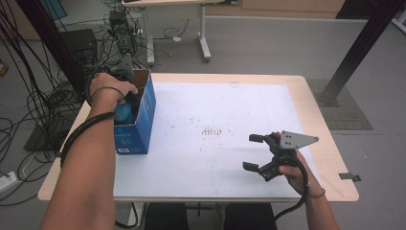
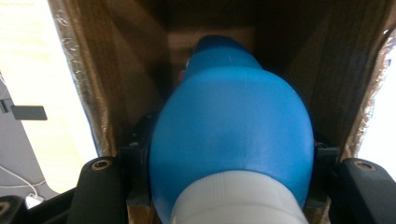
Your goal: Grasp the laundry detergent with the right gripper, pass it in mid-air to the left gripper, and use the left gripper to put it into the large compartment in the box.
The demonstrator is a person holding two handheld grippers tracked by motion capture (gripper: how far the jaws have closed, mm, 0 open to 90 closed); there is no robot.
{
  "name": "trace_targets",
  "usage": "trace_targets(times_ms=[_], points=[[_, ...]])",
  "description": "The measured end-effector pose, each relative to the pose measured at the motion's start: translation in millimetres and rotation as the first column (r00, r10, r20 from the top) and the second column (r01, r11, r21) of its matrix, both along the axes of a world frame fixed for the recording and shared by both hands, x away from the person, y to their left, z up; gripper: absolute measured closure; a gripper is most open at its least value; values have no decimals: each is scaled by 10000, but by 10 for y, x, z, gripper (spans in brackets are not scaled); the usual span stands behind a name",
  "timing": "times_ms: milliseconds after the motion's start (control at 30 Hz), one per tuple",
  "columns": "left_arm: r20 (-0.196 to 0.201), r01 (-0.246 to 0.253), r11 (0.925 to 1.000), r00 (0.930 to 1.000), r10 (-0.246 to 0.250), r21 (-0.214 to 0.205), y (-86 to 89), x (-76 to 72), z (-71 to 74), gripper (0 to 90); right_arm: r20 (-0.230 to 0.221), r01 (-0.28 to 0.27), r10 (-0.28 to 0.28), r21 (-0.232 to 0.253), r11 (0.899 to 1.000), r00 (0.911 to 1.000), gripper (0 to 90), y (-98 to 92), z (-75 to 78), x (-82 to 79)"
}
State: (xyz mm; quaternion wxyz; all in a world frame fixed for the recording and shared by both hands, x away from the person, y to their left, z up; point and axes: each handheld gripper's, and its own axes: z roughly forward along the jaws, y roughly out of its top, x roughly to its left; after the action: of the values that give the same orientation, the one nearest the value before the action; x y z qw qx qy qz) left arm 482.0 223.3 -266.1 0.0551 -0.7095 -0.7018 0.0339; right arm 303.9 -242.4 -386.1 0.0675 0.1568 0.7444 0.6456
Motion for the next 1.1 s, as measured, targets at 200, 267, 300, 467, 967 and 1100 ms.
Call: trace_targets(times_ms=[200, 267, 300, 467, 967, 1100], points=[[-17, -1, 10000, 10000, 1, -40, -9, 2, -61, 374, -7, 8, -8, 18, 10000, 10000, 8, 1, 0, 2], [-11, -21, 10000, 10000, 21, -62, -1, 0, -80, 374, -23, 21, -21, 27, 10000, 10000, 8, -5, 0, 0], [31, -30, 10000, 10000, 31, -64, 0, 0, -83, 373, -23, 30, -30, 16, 10000, 10000, 8, -7, -1, 0], [-12, 1, 10000, 10000, -1, -45, -8, 7, -86, 373, -35, 41, -40, 15, 10000, 10000, 8, -10, -6, 0], [-18, -48, 10000, 10000, 48, -84, 8, 6, -91, 373, -98, 57, -56, 30, 10000, 9999, 8, -12, -32, 7], [-26, -33, 10000, 10000, 33, -78, 5, 9, -91, 373, -115, 58, -58, 47, 10000, 9999, 8, -10, -34, 5]])
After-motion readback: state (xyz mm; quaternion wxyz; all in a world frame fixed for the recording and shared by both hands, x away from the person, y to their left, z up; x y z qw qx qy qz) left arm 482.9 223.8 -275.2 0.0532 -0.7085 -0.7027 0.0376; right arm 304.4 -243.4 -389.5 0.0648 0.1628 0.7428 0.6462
